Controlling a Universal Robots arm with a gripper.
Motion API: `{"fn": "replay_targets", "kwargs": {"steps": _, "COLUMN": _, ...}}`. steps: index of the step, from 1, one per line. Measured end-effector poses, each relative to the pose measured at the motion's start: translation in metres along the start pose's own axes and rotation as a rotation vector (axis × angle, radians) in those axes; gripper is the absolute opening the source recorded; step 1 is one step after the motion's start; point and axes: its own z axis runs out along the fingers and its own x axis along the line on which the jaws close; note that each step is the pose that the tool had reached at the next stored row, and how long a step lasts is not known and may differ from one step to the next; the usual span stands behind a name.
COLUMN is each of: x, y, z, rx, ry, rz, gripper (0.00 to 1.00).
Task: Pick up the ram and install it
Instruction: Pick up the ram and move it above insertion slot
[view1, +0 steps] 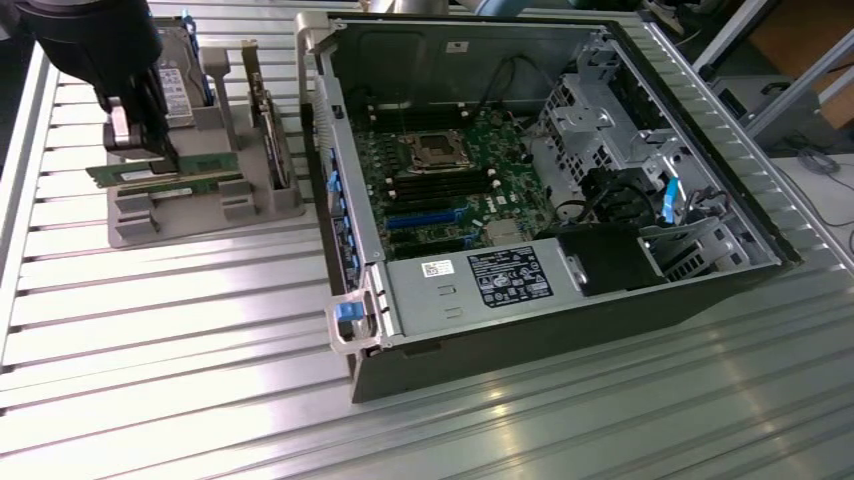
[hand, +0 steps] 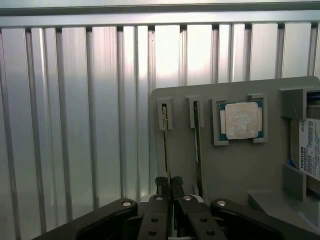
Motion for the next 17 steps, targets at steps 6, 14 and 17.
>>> {"fn": "replay_targets", "kwargs": {"steps": 6, "x": 0.000, "y": -0.0003, "z": -0.0059, "rx": 0.0000, "ry": 0.0001, "rz": 0.000, "gripper": 0.13}}
{"fn": "replay_targets", "kwargs": {"steps": 14, "x": 0.001, "y": -0.0006, "z": -0.0140, "rx": 0.0000, "ry": 0.0002, "rz": 0.000, "gripper": 0.13}}
{"fn": "replay_targets", "kwargs": {"steps": 17, "x": 0.001, "y": -0.0007, "z": -0.0171, "rx": 0.0000, "ry": 0.0002, "rz": 0.000, "gripper": 0.13}}
